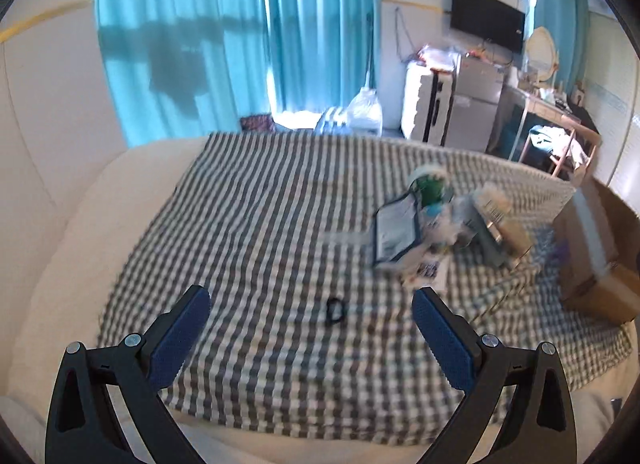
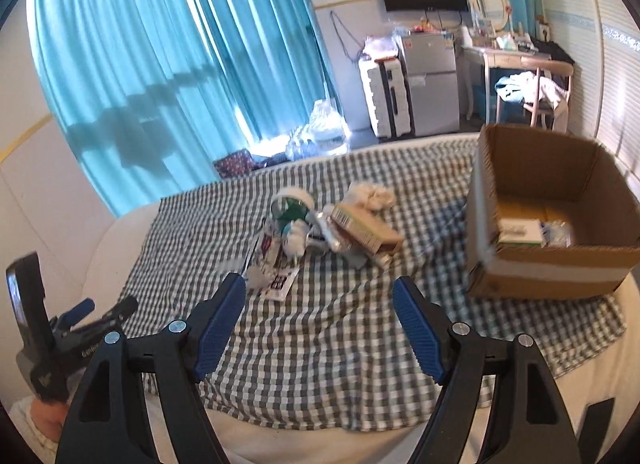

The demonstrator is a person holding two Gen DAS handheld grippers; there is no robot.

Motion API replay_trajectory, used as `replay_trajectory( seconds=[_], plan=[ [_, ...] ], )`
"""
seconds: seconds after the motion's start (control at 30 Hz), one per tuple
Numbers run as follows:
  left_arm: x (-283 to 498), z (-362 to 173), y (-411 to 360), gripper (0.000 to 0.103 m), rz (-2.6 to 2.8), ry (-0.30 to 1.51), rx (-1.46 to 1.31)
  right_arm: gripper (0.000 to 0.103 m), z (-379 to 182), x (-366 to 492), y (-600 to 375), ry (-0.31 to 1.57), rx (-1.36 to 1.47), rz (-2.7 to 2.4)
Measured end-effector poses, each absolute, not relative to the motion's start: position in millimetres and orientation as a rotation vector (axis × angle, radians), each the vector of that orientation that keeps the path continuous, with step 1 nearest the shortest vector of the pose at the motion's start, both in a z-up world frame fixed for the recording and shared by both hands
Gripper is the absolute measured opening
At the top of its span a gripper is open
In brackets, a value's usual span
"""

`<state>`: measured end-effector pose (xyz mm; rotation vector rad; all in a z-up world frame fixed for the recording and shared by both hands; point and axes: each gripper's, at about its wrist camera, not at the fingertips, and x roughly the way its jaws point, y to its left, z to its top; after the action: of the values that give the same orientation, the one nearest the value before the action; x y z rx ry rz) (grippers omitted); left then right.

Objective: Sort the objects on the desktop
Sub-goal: 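Move both grippers back over the remaining items on the bed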

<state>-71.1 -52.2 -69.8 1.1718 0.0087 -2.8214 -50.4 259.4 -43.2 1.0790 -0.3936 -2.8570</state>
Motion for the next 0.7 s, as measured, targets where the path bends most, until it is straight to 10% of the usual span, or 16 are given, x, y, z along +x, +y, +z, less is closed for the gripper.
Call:
replay_trajectory(
  seconds=[0.7],
  plan=[
    [-144.1,-199.5,-44.4,0.103,-2.702,0.016,1.444,0.076,-145.4,-119.1,213.0,-0.198,1.428,-2.695]
  ],
)
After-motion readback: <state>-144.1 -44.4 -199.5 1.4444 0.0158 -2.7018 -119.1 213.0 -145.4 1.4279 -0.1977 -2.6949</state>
